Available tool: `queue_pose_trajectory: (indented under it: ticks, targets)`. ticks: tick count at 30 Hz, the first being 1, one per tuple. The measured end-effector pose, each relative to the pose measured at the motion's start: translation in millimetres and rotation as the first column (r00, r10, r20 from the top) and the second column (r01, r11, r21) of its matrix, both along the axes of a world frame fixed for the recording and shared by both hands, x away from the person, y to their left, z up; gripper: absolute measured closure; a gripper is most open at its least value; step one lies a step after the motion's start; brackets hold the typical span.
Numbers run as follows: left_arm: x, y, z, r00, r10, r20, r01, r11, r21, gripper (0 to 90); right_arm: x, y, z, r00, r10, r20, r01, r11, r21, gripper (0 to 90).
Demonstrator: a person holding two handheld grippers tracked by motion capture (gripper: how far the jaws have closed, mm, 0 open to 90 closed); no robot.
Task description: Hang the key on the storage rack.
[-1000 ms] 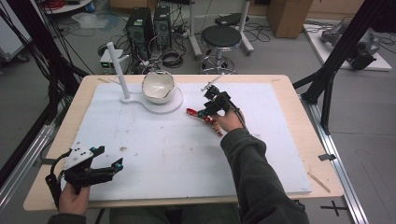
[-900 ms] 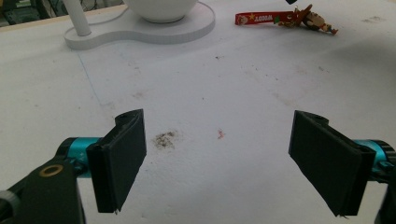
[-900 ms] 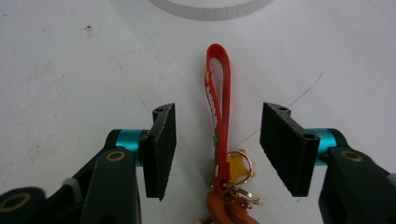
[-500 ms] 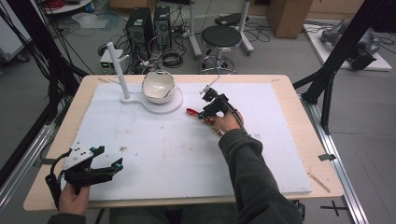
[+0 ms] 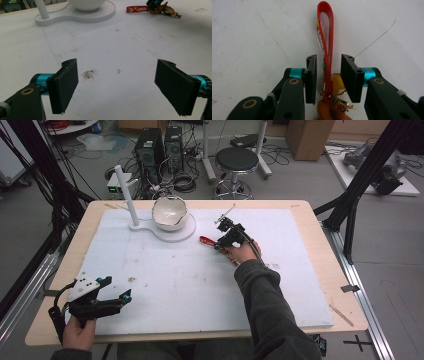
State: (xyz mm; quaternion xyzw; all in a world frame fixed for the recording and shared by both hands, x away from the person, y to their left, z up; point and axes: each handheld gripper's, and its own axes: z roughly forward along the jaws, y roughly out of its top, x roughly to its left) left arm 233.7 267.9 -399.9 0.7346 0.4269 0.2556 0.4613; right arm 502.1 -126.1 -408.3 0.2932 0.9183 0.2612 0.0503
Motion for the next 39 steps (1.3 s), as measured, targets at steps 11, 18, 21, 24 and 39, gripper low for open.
queue_pose_trajectory:
  ticks: [11,18,21,24,39]
  targets:
    - [0.0,0.6,-0.1,1.0,0.001,-0.001,-0.001,1.0,0.0,19.5,-0.5,3.3,-3.1,0.9997,0.023,-0.006,-0.023,0.9992,-0.034,78.2]
    - [-0.1,0.9,-0.1,1.0,0.003,-0.002,-0.003,1.0,-0.002,19.5,-2.4,3.3,-3.0,0.9996,0.027,-0.003,-0.027,0.9989,-0.039,83.2]
    - [-0.1,0.9,-0.1,1.0,0.003,-0.002,-0.003,1.0,-0.001,19.5,-2.4,2.4,-3.4,0.9993,0.037,0.002,-0.037,0.9987,-0.035,83.5]
    - [-0.3,1.0,0.0,1.0,0.002,0.0,-0.002,1.0,-0.002,19.5,-4.4,1.7,-2.7,0.9992,0.041,-0.001,-0.041,0.9989,-0.022,84.0]
    - [-0.4,-0.2,0.1,1.0,0.003,0.002,-0.003,1.0,0.0,19.5,-12.6,-4.7,9.5,0.9964,0.079,0.03,-0.08,0.9961,0.037,85.8]
